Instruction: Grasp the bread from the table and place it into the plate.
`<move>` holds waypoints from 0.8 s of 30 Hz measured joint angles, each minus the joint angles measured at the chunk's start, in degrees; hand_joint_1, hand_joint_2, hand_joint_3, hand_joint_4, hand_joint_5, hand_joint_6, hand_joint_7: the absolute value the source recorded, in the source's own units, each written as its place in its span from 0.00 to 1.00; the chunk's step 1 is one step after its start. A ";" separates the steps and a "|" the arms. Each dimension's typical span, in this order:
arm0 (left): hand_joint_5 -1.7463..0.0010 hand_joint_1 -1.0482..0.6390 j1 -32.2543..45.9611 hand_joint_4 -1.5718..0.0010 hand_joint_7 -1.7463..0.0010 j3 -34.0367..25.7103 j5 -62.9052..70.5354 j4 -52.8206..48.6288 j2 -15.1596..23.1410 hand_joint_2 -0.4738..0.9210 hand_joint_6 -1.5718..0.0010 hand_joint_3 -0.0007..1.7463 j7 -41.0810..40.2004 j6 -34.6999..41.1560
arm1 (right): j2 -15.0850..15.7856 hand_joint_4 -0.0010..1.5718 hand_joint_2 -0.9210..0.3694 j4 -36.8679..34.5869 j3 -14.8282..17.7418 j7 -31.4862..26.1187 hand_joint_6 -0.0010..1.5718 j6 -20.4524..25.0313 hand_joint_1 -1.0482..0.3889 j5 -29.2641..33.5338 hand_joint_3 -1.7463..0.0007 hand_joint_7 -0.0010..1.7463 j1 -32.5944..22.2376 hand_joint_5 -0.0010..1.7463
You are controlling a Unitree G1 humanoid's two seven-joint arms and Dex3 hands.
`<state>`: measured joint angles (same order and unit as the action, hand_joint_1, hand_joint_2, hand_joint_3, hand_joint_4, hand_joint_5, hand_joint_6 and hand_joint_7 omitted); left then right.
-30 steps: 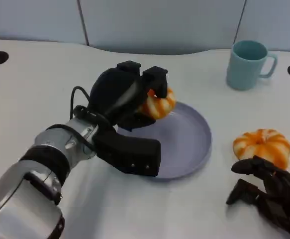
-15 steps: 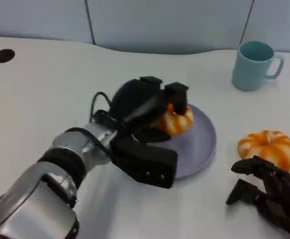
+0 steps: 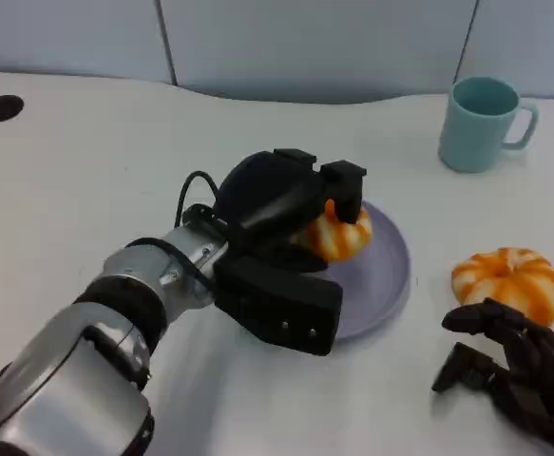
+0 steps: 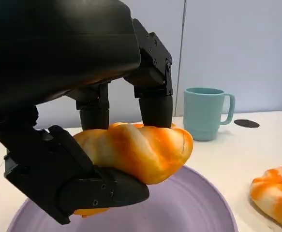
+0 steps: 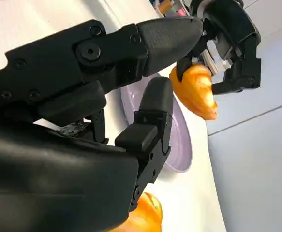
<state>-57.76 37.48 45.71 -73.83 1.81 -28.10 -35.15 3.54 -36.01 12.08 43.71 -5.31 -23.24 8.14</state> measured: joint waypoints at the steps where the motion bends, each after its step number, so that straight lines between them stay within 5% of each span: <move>1: 0.00 0.51 0.00 0.44 0.00 0.00 0.00 0.00 0.00 0.75 0.56 0.57 0.05 0.00 | -0.01 0.40 0.00 0.00 -0.01 0.00 0.42 0.00 0.40 0.00 0.91 0.55 0.00 0.81; 6: 0.00 0.51 0.00 0.44 0.00 -0.02 -0.04 0.00 -0.05 0.75 0.56 0.57 0.56 0.00 | -0.04 0.40 0.00 0.00 -0.02 -0.01 0.42 0.01 0.40 0.00 0.91 0.55 -0.01 0.81; 7: 0.28 0.45 0.00 0.59 0.42 -0.02 -0.04 0.00 -0.05 0.84 0.68 0.33 0.56 0.00 | -0.04 0.40 0.00 0.01 -0.02 -0.01 0.42 0.01 0.39 0.00 0.91 0.55 -0.01 0.81; 8: 0.43 0.42 -0.08 0.63 0.66 -0.27 -0.43 0.00 -0.05 0.92 0.67 0.18 2.47 0.05 | -0.04 0.40 0.00 0.02 -0.01 -0.01 0.42 0.05 0.39 -0.01 0.91 0.55 -0.02 0.81; 9: 0.53 0.41 -0.14 0.64 0.81 -0.56 -0.98 -0.05 -0.02 0.97 0.66 0.09 5.81 0.30 | -0.04 0.40 0.00 0.13 -0.03 -0.01 0.42 0.17 0.39 -0.01 0.91 0.55 -0.05 0.81; 10: 0.57 0.40 -0.16 0.65 0.87 -0.84 -1.65 -0.21 -0.01 0.98 0.66 0.06 9.36 0.68 | -0.05 0.40 0.00 0.26 -0.07 -0.01 0.42 0.28 0.39 0.00 0.91 0.55 -0.09 0.81; 15: 0.61 0.40 -0.15 0.65 0.93 -1.76 -2.51 -0.26 0.25 1.00 0.65 0.02 15.54 1.43 | -0.05 0.40 0.00 0.80 -0.20 -0.10 0.42 0.65 0.39 0.00 0.91 0.55 -0.35 0.81; 16: 0.69 0.27 -0.15 0.82 0.95 -1.83 -2.52 -0.20 0.27 1.00 0.75 0.08 15.74 1.55 | -0.05 0.40 0.00 0.85 -0.20 -0.14 0.42 0.77 0.40 0.00 0.90 0.55 -0.35 0.82; 18: 0.73 0.19 -0.25 0.91 0.96 -1.88 -2.62 -0.02 0.32 1.00 0.80 0.12 18.36 2.23 | -0.09 0.39 0.00 1.00 -0.21 -0.28 0.42 0.84 0.40 -0.01 0.90 0.56 -0.42 0.82; 24: 0.76 0.14 -0.27 0.96 0.98 -2.27 -2.66 0.24 0.72 1.00 0.83 0.15 22.45 3.77 | -0.25 0.39 0.00 1.33 -0.21 -0.51 0.42 0.85 0.41 -0.02 0.90 0.56 -0.67 0.82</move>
<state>-58.03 35.21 43.05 -73.58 2.52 -5.64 -31.38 3.29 -34.68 11.87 43.20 -4.46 -23.26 7.47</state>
